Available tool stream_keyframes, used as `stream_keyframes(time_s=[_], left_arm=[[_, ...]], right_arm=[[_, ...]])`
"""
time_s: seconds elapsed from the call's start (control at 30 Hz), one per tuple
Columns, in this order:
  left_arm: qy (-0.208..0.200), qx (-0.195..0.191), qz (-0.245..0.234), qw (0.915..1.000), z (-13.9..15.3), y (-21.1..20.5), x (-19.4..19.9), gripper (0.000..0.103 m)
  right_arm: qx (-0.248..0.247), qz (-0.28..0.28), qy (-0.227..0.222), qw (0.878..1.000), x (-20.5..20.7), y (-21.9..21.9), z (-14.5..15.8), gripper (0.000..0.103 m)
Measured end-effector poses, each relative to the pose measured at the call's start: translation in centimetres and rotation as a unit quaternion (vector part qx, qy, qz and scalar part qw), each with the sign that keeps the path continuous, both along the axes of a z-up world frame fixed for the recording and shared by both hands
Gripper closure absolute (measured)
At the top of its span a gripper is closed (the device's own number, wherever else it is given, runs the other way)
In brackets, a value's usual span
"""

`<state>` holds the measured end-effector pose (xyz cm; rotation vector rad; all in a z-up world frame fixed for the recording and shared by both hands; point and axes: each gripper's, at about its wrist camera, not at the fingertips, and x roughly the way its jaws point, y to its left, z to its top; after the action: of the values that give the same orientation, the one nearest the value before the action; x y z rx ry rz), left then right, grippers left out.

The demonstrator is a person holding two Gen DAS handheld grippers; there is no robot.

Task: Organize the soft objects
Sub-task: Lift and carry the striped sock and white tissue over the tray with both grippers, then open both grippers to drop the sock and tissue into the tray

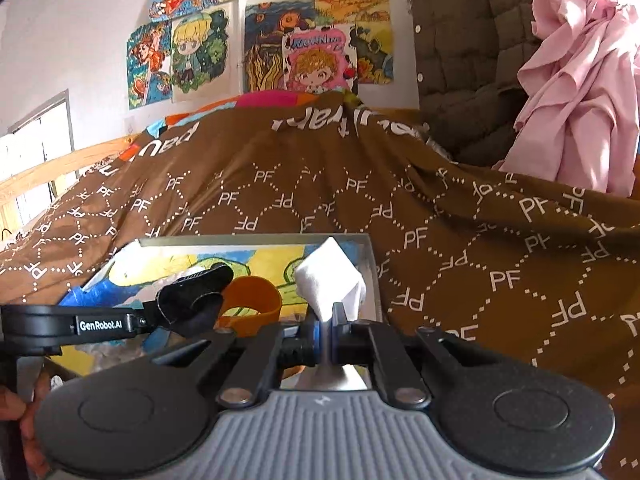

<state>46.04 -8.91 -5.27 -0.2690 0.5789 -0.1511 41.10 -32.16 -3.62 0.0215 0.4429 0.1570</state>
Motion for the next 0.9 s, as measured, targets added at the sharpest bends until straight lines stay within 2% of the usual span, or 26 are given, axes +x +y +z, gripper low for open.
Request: stream_keyframes(time_s=[0.23, 0.43, 0.53, 0.63, 0.73, 0.83, 0.9], left_arm=[[0.013, 0.007, -0.01, 0.9998, -1.3, -0.5, 0.6, 0.102], [0.014, 0.055, -0.025, 0.9981, -2.1, -1.8, 0.6, 0.103], [0.013, 0.065, -0.027, 0.9974, -2.0, -2.0, 0.4, 0.103], [0.013, 0.065, -0.026, 0.9975, -1.8, -2.0, 0.2, 0.103], [0.01, 0.064, -0.023, 0.9976, -1.2, -1.9, -0.1, 0.102], [0.005, 0.067, -0.023, 0.9975, -0.5, -1.8, -0.4, 0.096], [0.003, 0.069, -0.02, 0.9974, 0.0, -1.5, -0.7, 0.085]], right_arm=[[-0.03, 0.002, 0.029, 0.999, 0.6, 0.7, -0.7, 0.097], [-0.035, 0.003, 0.051, 0.998, 1.0, 0.8, -1.0, 0.096], [-0.031, 0.004, 0.05, 0.998, 1.0, 0.6, -1.0, 0.094], [-0.028, 0.003, 0.044, 0.999, 0.9, 0.5, -0.8, 0.089], [-0.019, 0.001, 0.039, 0.999, 0.7, 0.2, -0.6, 0.076], [-0.014, -0.002, 0.036, 0.999, 0.5, 0.0, -0.4, 0.065], [-0.013, -0.005, 0.031, 0.999, 0.2, -0.2, -0.3, 0.053]])
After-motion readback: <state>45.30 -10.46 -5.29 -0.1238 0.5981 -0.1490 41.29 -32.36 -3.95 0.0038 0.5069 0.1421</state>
